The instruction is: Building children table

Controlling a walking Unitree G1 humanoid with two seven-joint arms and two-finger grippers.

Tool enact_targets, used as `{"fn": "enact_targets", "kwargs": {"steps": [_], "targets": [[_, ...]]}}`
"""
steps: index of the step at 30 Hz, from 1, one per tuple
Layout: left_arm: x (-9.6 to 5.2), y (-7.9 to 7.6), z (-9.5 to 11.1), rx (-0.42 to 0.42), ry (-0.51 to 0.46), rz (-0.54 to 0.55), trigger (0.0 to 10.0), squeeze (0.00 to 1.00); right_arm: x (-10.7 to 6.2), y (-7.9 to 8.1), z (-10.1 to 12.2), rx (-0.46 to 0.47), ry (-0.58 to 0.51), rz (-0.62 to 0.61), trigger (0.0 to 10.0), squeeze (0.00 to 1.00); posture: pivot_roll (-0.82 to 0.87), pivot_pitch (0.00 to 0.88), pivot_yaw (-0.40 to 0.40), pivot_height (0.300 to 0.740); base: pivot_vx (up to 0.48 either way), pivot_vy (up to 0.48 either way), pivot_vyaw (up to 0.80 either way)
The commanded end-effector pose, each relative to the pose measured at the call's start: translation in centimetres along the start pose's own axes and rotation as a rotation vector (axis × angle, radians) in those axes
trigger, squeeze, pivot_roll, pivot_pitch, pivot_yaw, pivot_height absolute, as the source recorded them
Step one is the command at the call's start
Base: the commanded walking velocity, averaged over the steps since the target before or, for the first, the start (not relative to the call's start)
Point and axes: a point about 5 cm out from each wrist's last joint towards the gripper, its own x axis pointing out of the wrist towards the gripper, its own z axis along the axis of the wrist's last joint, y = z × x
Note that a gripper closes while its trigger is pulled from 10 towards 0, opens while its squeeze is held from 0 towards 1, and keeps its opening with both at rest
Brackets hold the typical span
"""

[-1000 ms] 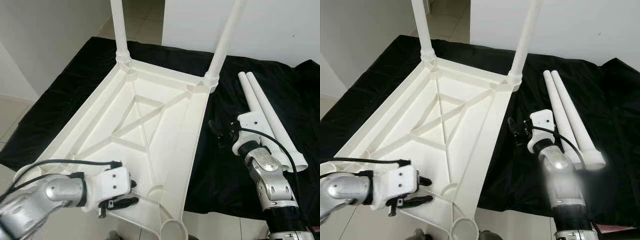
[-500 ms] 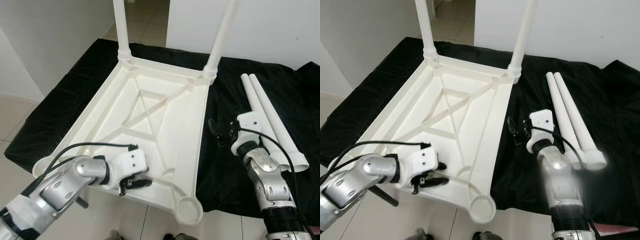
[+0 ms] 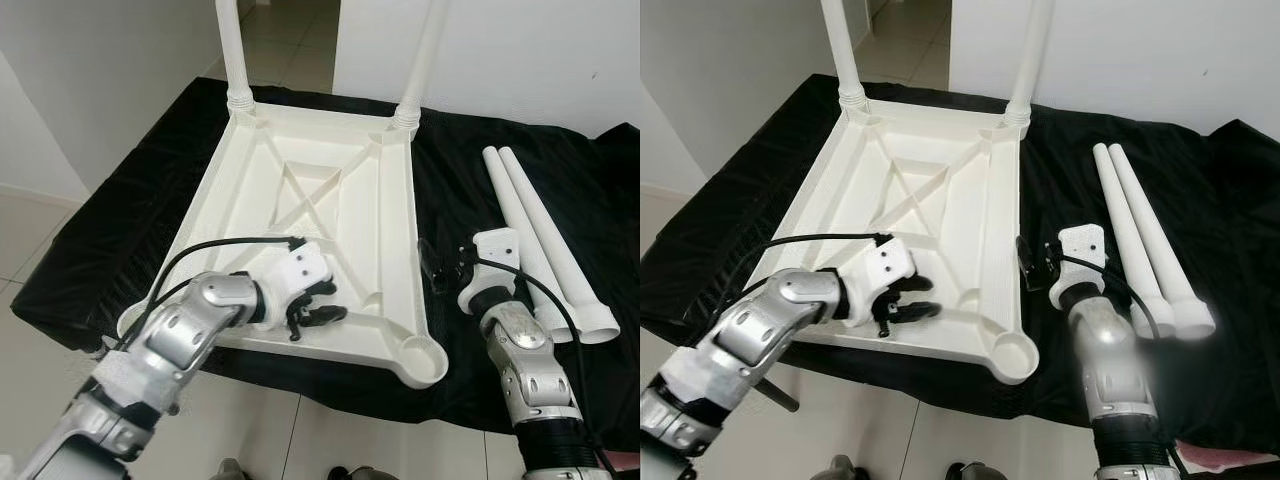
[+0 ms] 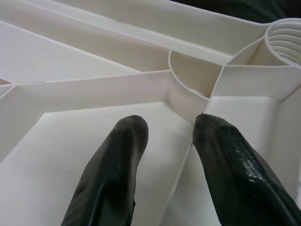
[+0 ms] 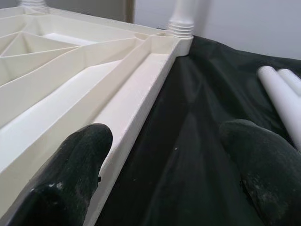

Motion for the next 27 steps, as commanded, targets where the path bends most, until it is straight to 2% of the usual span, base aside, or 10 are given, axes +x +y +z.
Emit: {"fn": "enact_targets", "kwargs": {"steps": [1,6,11,13,15,17,19,20,22,27], "targets": [[0.4,1.6,0.0,0.006,0.013,0.353,10.0,0.0,-0.3,0.0,-0.1,0.013,-0.009,-0.046,10.0,0.0,-0.02,0.111,-0.007,0.74,0.0,0.0,0.0],[1.6,1.5,1.1,0.01,-0.035,0.371,10.0,0.0,-0.5,0.1,-0.4,0.061,-0.016,-0.134,10.0,0.0,-0.02,0.104,-0.01,0.74,0.0,0.0,0.0],[1.9,1.5,1.6,0.006,-0.068,0.373,10.0,0.0,-0.6,0.1,-0.5,0.068,-0.015,-0.162,10.0,0.0,-0.02,0.103,-0.009,0.74,0.0,0.0,0.0],[2.1,1.4,2.3,-0.008,-0.114,0.376,10.0,0.0,-0.8,0.0,-0.7,0.081,-0.016,-0.202,10.0,0.0,-0.02,0.1,-0.009,0.74,0.0,0.0,0.0],[2.3,0.8,3.6,-0.018,-0.239,0.373,10.0,0.0,-1.3,-0.3,-0.7,0.103,-0.044,-0.299,10.0,0.0,-0.02,0.09,-0.015,0.74,0.0,0.0,0.0],[2.3,0.8,3.6,-0.018,-0.239,0.373,10.0,0.0,-1.3,-0.3,-0.7,0.103,-0.044,-0.299,10.0,0.0,-0.02,0.09,-0.015,0.74,0.0,0.0,0.0],[2.4,0.7,3.9,-0.12,-0.311,0.381,10.0,0.0,-1.9,-0.6,-0.4,0.091,-0.08,-0.38,10.0,0.0,-0.03,0.086,-0.016,0.74,0.0,0.0,0.0],[2.4,0.7,3.9,-0.12,-0.311,0.381,10.0,0.0,-1.9,-0.6,-0.4,0.091,-0.08,-0.38,10.0,0.0,-0.03,0.086,-0.016,0.74,0.0,0.0,0.0],[2.5,0.9,4.1,-0.238,-0.375,0.392,10.0,0.0,-2.4,-1.0,-0.2,0.075,-0.102,-0.447,10.0,0.0,-0.04,0.094,-0.015,0.74,0.0,0.0,0.0],[2.3,1.3,4.2,-0.302,-0.421,0.396,10.0,0.0,-2.9,-1.6,0.1,0.05,-0.114,-0.512,10.0,0.0,-0.05,0.12,-0.01,0.74,0.0,0.0,0.0]]}}
